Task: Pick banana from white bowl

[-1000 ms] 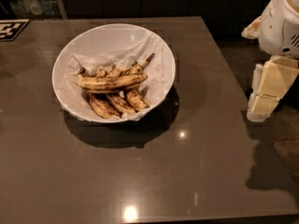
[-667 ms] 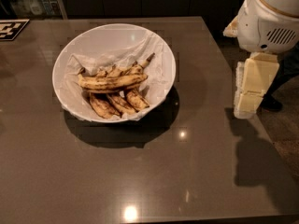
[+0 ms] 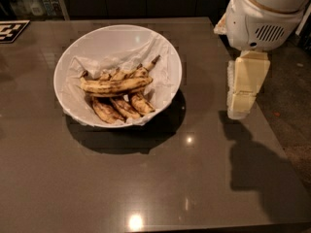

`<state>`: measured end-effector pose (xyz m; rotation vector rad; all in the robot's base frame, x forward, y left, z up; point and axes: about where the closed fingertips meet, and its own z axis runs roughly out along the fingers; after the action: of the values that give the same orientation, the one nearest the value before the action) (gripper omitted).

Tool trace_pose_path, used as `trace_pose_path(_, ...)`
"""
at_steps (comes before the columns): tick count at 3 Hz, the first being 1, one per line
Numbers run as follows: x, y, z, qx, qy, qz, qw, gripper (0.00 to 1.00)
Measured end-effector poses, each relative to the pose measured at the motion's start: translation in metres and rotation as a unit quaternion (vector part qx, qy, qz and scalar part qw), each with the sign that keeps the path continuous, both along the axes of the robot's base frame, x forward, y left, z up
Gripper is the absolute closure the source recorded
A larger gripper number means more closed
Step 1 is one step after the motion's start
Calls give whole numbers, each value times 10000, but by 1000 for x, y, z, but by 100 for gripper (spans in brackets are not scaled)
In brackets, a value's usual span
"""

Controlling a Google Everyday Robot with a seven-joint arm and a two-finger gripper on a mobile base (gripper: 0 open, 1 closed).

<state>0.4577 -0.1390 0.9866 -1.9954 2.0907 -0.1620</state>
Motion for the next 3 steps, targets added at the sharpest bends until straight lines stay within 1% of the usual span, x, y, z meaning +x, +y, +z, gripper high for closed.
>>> trace_pose_path(1,-2,41,4,16,-71,497,9987,0)
trace_pose_path(2,-3,92,13,14,-75,1187,9929,0)
trace_pose_path(3,-2,132,13,49,15,1813,9834,0)
